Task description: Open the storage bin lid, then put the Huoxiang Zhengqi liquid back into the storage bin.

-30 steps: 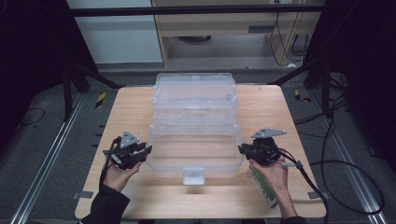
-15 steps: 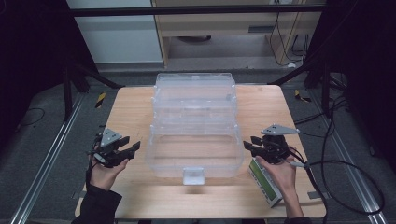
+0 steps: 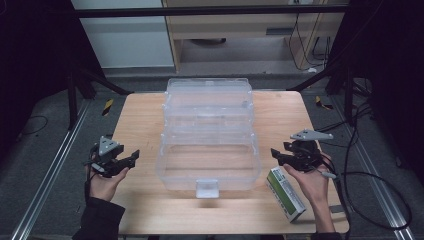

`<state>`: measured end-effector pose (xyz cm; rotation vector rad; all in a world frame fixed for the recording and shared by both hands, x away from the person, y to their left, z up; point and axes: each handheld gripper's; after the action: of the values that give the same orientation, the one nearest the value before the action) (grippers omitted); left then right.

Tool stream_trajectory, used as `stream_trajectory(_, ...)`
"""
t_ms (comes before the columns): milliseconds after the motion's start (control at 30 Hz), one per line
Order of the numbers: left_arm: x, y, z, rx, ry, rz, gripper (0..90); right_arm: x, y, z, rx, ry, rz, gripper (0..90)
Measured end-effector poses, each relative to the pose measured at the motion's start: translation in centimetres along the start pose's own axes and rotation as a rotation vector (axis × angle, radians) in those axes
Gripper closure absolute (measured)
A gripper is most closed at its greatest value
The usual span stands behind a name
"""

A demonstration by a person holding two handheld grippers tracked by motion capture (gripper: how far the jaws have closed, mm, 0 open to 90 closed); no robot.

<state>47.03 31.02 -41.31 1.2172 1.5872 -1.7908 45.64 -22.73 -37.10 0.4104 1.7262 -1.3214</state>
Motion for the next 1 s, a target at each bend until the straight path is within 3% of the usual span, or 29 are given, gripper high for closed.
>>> stream_trajectory(367, 0.5, 0.3, -1.2, -0.029, -0.026, -0.026, 35.3, -0.7, -2.1, 1.1, 0.03, -0.001, -0.095, 41.0)
stream_trajectory(667, 1.0, 0.7, -1.8, -0.051, -0.039, -0.053, 34.5, -1.3, -3.8, 1.4, 0.019, -0.003, -0.112, 37.9)
stream_trajectory(1000, 1.4, 1.1, -2.1, -0.059, -0.037, -0.069, 33.7, -0.8, -3.8, 1.4, -0.011, 0.007, -0.18, 37.1)
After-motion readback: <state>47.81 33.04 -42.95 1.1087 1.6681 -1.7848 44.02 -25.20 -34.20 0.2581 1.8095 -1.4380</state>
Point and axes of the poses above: each handheld gripper's, and its own axes: y roughly forward along the jaws, x roughly out of its underside, z roughly to its right, and after that the axes turned 1 degree about z, right-handed
